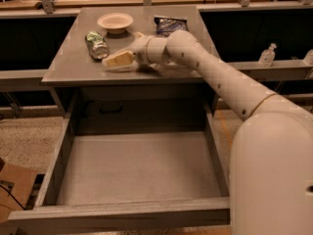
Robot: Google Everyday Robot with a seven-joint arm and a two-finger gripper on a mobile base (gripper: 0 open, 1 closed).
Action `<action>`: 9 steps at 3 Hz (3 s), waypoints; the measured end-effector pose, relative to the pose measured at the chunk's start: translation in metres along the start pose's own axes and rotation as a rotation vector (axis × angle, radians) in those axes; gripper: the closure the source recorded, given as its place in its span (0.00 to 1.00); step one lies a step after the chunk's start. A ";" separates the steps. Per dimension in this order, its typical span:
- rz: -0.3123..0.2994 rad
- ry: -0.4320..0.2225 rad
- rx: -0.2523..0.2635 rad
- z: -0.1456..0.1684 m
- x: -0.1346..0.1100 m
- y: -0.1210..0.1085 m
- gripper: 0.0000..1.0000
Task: Place green can into top drawer
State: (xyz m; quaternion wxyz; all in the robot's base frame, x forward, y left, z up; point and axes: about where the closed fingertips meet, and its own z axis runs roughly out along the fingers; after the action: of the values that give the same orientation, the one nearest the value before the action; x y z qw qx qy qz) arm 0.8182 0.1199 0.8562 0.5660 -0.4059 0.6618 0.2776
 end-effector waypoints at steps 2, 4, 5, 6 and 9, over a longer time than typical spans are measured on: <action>0.036 -0.102 -0.048 0.072 -0.021 0.019 0.00; 0.042 -0.148 -0.100 0.098 -0.049 0.041 0.16; 0.036 -0.125 -0.080 0.095 -0.048 0.040 0.39; 0.054 -0.080 -0.052 0.091 -0.031 0.037 0.62; 0.064 -0.015 -0.047 0.051 -0.023 0.031 1.00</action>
Offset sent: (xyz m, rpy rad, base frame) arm 0.0301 0.1123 0.0118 0.1788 -0.0125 0.0912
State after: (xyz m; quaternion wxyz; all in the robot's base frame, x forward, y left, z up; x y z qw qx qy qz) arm 0.8192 0.1835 0.8649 0.5521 -0.3956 0.6634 0.3138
